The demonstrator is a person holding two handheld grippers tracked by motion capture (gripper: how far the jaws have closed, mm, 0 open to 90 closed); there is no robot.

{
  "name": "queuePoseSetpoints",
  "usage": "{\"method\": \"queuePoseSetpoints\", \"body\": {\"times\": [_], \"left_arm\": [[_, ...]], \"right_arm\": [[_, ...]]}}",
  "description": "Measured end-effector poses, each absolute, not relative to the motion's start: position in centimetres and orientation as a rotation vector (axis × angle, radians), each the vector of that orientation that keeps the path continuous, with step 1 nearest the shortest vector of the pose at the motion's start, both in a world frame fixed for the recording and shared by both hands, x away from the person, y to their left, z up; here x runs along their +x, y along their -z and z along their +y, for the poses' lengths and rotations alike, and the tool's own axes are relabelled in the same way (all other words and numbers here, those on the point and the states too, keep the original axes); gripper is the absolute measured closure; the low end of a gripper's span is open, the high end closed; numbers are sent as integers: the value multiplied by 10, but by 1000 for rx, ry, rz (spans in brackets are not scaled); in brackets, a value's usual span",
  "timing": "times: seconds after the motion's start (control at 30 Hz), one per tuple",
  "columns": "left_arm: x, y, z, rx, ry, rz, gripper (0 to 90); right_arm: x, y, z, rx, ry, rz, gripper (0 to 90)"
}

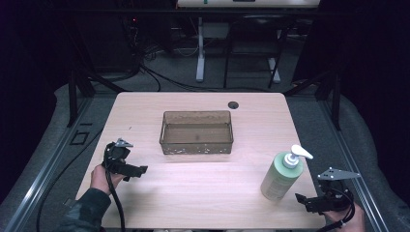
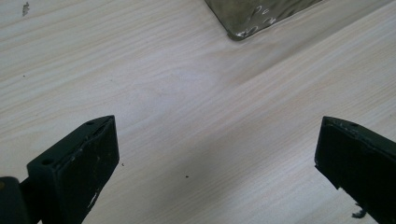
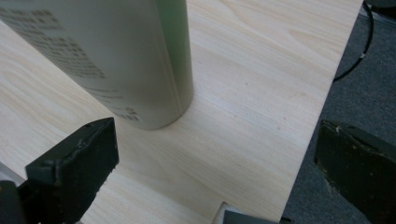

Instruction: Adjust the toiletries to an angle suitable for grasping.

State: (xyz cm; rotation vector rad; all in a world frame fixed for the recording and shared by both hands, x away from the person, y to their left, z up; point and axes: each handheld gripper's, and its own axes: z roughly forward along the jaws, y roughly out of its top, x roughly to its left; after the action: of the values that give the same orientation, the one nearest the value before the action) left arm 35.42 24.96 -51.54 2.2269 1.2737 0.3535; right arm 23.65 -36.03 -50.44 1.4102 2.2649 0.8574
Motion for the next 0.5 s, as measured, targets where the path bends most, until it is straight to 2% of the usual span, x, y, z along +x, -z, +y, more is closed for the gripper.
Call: {"method": "queuePoseSetpoints", "body": {"times": [0.5], "left_arm": [[357,517,246,2251,-353,1277,0]], "right_arm": [[239,479,-326,1249,-1059,2219,0]]}}
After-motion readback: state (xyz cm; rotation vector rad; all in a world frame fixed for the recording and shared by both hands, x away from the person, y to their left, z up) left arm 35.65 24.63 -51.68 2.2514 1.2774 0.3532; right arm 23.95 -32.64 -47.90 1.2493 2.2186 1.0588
